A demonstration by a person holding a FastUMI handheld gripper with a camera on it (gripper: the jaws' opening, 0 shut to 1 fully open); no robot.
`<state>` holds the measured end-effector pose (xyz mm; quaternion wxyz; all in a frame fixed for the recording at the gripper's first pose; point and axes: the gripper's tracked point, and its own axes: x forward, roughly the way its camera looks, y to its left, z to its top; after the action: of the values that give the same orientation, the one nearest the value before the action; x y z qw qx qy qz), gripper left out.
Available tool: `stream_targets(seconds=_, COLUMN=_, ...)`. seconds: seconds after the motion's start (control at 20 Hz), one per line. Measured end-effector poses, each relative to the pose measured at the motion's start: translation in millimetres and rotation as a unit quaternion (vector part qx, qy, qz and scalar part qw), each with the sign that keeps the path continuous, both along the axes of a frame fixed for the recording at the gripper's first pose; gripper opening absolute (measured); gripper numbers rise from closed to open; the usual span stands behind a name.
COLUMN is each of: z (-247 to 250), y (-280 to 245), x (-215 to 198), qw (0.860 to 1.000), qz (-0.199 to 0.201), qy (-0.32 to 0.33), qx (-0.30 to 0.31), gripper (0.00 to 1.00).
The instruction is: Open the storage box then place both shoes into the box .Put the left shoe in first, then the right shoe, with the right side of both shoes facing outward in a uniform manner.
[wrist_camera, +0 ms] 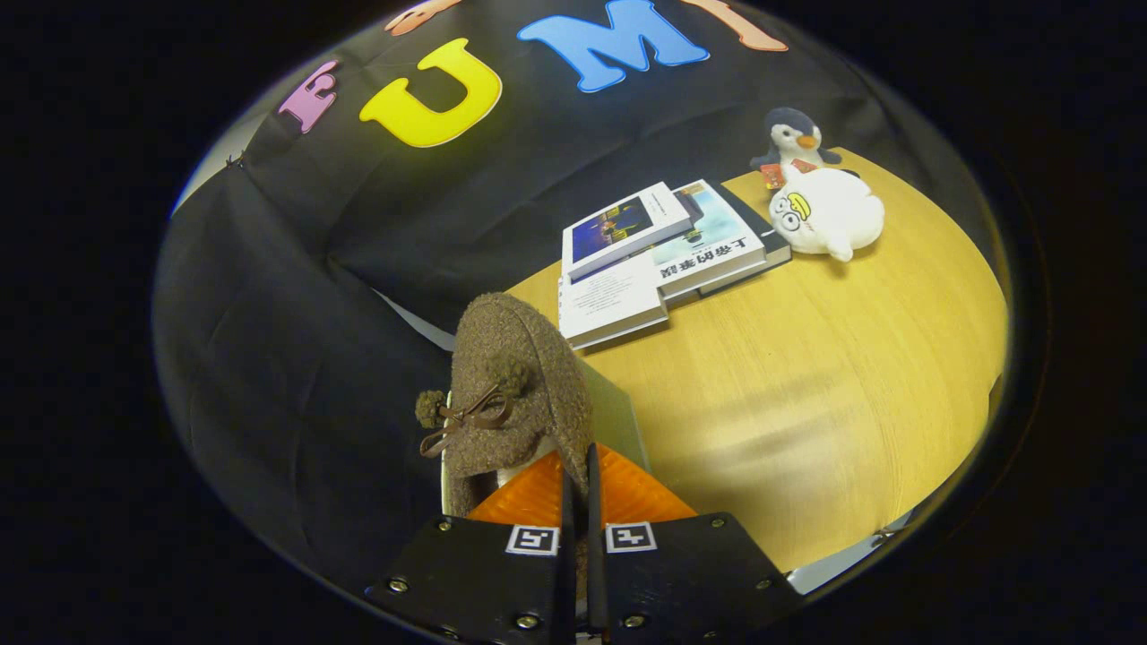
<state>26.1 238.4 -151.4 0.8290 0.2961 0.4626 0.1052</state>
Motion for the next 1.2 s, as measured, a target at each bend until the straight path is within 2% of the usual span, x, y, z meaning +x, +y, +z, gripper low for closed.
stream_targets(seconds=0.4, z=-21, y=33, x=-5, qw=1.0, qz=-0.011, qy=0.026, qx=0.014, gripper=0.05)
stream_targets(seconds=0.5, z=-20, y=38, x=-5, qw=0.999, qz=-0.017, qy=0.024, qx=0.029, gripper=0.15)
stream_targets(seconds=0.7, z=2, y=22, x=-1, qw=0.999, qz=-0.03, qy=-0.024, qx=0.007, gripper=0.98)
stream_targets(seconds=0.95, z=40, y=-17, x=-1, qw=0.993, qz=-0.016, qy=-0.107, qx=-0.048, gripper=0.98)
stream_targets(seconds=1.2, z=75, y=-75, x=-3, qw=0.983, qz=-0.017, qy=-0.171, qx=-0.072, gripper=0.98)
